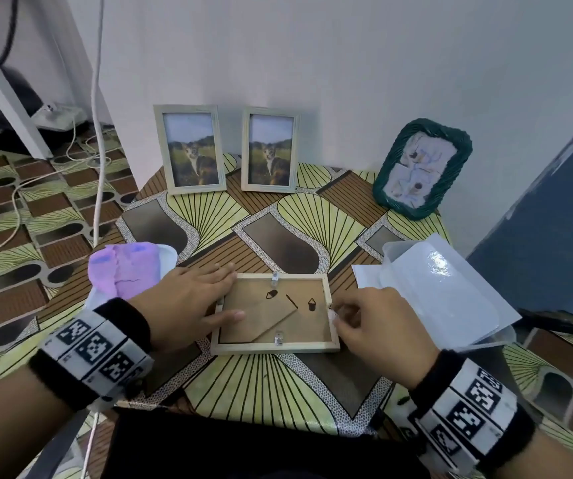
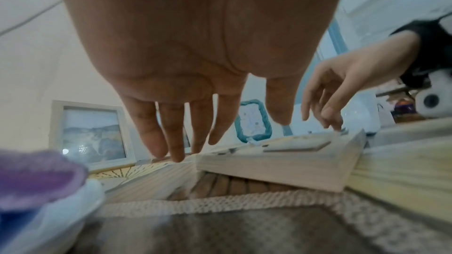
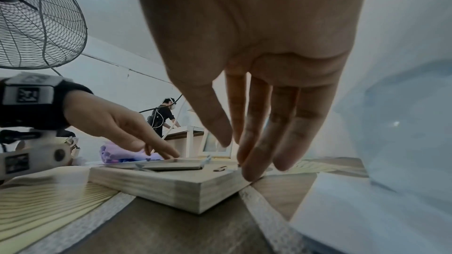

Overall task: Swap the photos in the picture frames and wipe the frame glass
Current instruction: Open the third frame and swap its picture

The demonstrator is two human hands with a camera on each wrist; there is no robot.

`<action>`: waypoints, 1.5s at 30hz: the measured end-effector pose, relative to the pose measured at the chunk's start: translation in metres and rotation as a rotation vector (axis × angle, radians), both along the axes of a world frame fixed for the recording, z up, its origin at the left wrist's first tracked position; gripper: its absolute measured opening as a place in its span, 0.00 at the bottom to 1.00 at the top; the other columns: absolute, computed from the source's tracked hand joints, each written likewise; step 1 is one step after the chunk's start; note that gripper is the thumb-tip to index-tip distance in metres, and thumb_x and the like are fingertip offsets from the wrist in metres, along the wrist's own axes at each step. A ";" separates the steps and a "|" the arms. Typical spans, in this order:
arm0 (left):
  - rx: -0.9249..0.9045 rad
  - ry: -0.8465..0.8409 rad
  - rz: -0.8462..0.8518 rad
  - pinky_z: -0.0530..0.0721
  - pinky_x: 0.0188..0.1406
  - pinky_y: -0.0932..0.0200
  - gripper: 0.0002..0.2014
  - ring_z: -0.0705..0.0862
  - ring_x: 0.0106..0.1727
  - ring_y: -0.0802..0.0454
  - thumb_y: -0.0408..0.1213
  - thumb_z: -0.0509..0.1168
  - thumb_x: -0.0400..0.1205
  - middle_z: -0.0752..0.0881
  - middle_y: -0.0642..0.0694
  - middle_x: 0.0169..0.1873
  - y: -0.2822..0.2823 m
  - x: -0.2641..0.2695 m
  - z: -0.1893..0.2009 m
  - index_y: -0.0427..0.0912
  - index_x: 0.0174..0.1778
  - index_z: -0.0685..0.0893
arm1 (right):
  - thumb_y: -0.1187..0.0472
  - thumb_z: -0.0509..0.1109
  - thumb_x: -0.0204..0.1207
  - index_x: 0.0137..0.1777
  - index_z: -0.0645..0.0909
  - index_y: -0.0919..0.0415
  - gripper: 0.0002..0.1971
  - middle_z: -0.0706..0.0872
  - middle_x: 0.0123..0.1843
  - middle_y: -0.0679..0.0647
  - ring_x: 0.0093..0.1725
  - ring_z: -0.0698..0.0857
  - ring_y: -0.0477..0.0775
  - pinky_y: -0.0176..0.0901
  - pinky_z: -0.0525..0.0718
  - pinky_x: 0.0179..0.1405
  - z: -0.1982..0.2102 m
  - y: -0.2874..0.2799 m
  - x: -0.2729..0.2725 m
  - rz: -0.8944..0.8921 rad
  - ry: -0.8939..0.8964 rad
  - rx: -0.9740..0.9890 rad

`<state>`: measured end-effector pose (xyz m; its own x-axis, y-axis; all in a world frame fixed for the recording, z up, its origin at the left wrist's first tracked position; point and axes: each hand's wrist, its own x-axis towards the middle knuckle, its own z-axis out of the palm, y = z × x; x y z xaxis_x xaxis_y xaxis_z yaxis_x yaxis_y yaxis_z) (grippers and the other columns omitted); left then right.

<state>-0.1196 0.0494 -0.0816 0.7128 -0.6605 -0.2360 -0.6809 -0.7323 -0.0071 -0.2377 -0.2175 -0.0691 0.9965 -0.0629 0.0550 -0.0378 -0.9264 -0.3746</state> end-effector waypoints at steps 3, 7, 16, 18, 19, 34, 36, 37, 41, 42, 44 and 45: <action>-0.150 0.009 0.061 0.65 0.78 0.61 0.46 0.65 0.81 0.55 0.75 0.44 0.76 0.65 0.53 0.82 0.007 -0.014 0.003 0.47 0.83 0.64 | 0.54 0.66 0.77 0.46 0.83 0.52 0.05 0.86 0.39 0.46 0.42 0.84 0.50 0.48 0.84 0.41 -0.004 -0.003 0.009 0.007 0.035 -0.025; -0.281 -0.021 0.105 0.67 0.70 0.67 0.36 0.73 0.74 0.59 0.67 0.62 0.77 0.75 0.59 0.76 0.019 -0.031 -0.001 0.53 0.78 0.72 | 0.57 0.64 0.79 0.38 0.77 0.57 0.09 0.83 0.38 0.51 0.41 0.81 0.54 0.45 0.76 0.36 -0.011 -0.002 0.021 0.029 0.147 -0.046; -0.264 0.028 0.134 0.72 0.71 0.63 0.41 0.61 0.78 0.63 0.69 0.53 0.79 0.69 0.62 0.79 0.025 -0.042 -0.008 0.52 0.85 0.55 | 0.57 0.79 0.72 0.49 0.89 0.59 0.09 0.90 0.40 0.49 0.43 0.87 0.46 0.47 0.88 0.51 -0.009 -0.012 0.034 -0.016 0.141 0.186; -0.279 0.027 0.140 0.70 0.71 0.65 0.41 0.63 0.77 0.62 0.69 0.55 0.78 0.72 0.60 0.77 0.026 -0.044 -0.008 0.53 0.85 0.57 | 0.57 0.82 0.69 0.49 0.89 0.58 0.11 0.90 0.39 0.48 0.41 0.88 0.44 0.46 0.88 0.51 -0.009 -0.015 0.033 -0.015 0.152 0.223; -0.296 0.018 0.150 0.72 0.68 0.65 0.41 0.66 0.75 0.63 0.69 0.57 0.77 0.75 0.60 0.74 0.028 -0.045 -0.008 0.54 0.84 0.60 | 0.57 0.83 0.68 0.48 0.88 0.58 0.11 0.90 0.37 0.48 0.40 0.88 0.43 0.46 0.88 0.50 -0.009 -0.015 0.032 -0.011 0.160 0.248; -0.342 0.027 0.180 0.78 0.64 0.57 0.40 0.76 0.65 0.59 0.69 0.60 0.74 0.82 0.58 0.65 0.033 -0.043 -0.006 0.49 0.79 0.72 | 0.64 0.85 0.65 0.52 0.83 0.62 0.18 0.91 0.39 0.54 0.38 0.90 0.51 0.55 0.90 0.53 -0.009 -0.018 0.032 0.033 0.237 0.489; -0.341 0.024 0.185 0.78 0.65 0.58 0.39 0.75 0.67 0.59 0.68 0.62 0.75 0.81 0.58 0.67 0.033 -0.044 -0.007 0.49 0.79 0.72 | 0.65 0.86 0.65 0.53 0.83 0.62 0.19 0.92 0.39 0.55 0.38 0.90 0.52 0.56 0.90 0.53 -0.008 -0.018 0.032 0.036 0.243 0.502; -0.344 0.020 0.189 0.77 0.66 0.59 0.39 0.75 0.67 0.60 0.68 0.62 0.75 0.81 0.58 0.68 0.033 -0.044 -0.007 0.49 0.79 0.72 | 0.65 0.86 0.64 0.53 0.83 0.62 0.19 0.92 0.39 0.55 0.38 0.90 0.52 0.56 0.90 0.53 -0.008 -0.018 0.033 0.037 0.244 0.501; -0.351 0.022 0.176 0.74 0.66 0.63 0.39 0.75 0.66 0.59 0.67 0.62 0.75 0.82 0.57 0.67 0.032 -0.042 -0.008 0.48 0.79 0.72 | 0.65 0.86 0.64 0.51 0.83 0.62 0.19 0.92 0.38 0.54 0.37 0.89 0.50 0.56 0.90 0.52 -0.009 -0.018 0.034 0.033 0.246 0.489; -0.345 0.026 0.166 0.72 0.66 0.65 0.39 0.74 0.67 0.60 0.67 0.62 0.75 0.81 0.57 0.68 0.032 -0.041 -0.008 0.48 0.79 0.72 | 0.65 0.86 0.63 0.51 0.83 0.62 0.19 0.92 0.38 0.54 0.36 0.89 0.50 0.56 0.90 0.52 -0.009 -0.018 0.035 0.030 0.247 0.483; -0.326 0.030 0.148 0.68 0.67 0.69 0.39 0.70 0.70 0.61 0.66 0.60 0.77 0.78 0.58 0.72 0.032 -0.042 -0.009 0.48 0.81 0.69 | 0.64 0.87 0.63 0.51 0.83 0.62 0.19 0.92 0.38 0.54 0.37 0.90 0.50 0.54 0.90 0.52 -0.009 -0.018 0.036 0.022 0.247 0.467; -0.315 0.032 0.139 0.65 0.67 0.71 0.39 0.68 0.72 0.61 0.66 0.59 0.78 0.75 0.58 0.75 0.031 -0.042 -0.010 0.47 0.82 0.67 | 0.64 0.87 0.63 0.51 0.83 0.61 0.19 0.92 0.37 0.54 0.37 0.90 0.50 0.54 0.90 0.52 -0.009 -0.017 0.037 0.018 0.245 0.462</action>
